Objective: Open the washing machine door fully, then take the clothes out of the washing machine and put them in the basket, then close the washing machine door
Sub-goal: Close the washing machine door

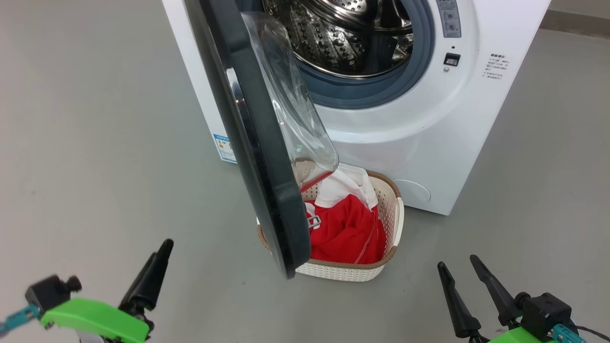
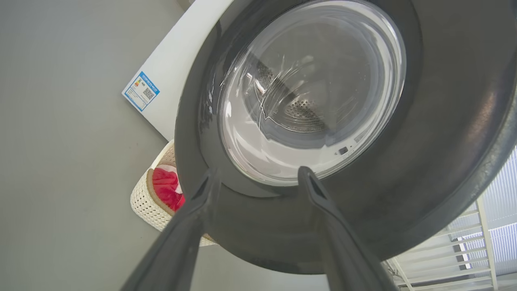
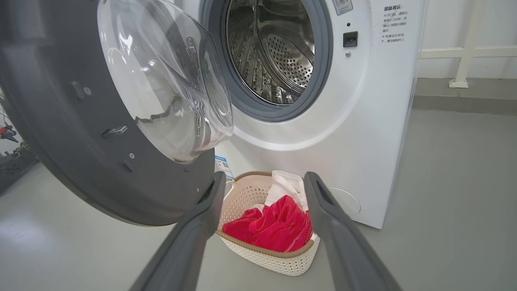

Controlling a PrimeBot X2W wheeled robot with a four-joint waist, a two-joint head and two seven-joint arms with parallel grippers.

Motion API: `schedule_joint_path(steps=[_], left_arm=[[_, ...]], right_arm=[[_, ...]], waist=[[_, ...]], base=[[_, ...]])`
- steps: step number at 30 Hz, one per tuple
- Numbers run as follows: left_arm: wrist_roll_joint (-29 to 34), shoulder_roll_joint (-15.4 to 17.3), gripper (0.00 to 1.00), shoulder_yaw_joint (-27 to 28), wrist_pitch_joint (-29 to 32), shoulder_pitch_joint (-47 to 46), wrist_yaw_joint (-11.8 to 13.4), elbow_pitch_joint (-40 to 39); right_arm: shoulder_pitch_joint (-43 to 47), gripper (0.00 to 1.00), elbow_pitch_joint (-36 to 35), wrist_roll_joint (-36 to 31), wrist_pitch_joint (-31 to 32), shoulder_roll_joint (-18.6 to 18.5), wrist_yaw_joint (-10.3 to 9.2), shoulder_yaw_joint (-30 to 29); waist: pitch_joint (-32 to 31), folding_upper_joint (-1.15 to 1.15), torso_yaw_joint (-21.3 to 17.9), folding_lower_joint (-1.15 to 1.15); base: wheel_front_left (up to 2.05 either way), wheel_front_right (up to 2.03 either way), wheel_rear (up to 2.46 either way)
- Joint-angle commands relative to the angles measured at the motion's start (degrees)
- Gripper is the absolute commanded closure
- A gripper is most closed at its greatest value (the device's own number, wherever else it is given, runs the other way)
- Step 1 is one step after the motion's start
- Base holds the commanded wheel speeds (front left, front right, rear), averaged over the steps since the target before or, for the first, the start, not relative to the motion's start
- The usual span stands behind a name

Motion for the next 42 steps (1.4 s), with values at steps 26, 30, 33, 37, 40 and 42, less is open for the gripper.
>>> schedule_joint_path(steps=[26,30,33,37,40,42], left_arm=[[31.8,-9.0,0.0,8.8,-6.8,7.7,-0.4,5.9],[41.9,-11.6,0.0,12.5,-6.8,9.1,-0.4,4.0],[51.7,-13.5,0.0,15.4,-6.8,10.7,-0.4,2.3],[60.0,-17.2,0.0,19.9,-6.8,12.7,-0.4,-0.6],[65.0,-19.2,0.0,22.6,-6.8,14.0,-0.4,-2.2],[67.8,-20.2,0.0,24.5,-6.8,14.6,-0.4,-3.4]], right_arm=[[-2.1,0.0,-0.9,-0.1,-0.4,-0.6,0.01,0.6],[-2.3,0.0,-0.8,-0.1,-0.4,-0.4,0.01,0.2],[-2.3,0.0,-0.9,-0.1,-0.4,-0.1,0.01,-0.2],[-2.3,0.0,-0.8,0.0,-0.4,0.2,0.01,-0.6],[-2.2,0.0,-0.8,-0.1,-0.4,0.4,0.01,-0.8],[-2.2,0.0,-0.8,-0.1,-0.4,0.6,0.01,-1.0]], waist=[[0.2,0.0,0.7,0.0],[-0.2,0.0,0.7,0.0],[-0.5,0.0,0.8,0.0],[-1.1,0.0,0.8,0.0],[-1.4,0.0,0.8,0.0],[-1.5,0.0,0.8,0.0]], base=[[0.0,0.0,0.0],[0.0,0.0,0.0],[0.0,0.0,0.0],[0.0,0.0,0.0],[0.0,0.0,0.0],[0.0,0.0,0.0]])
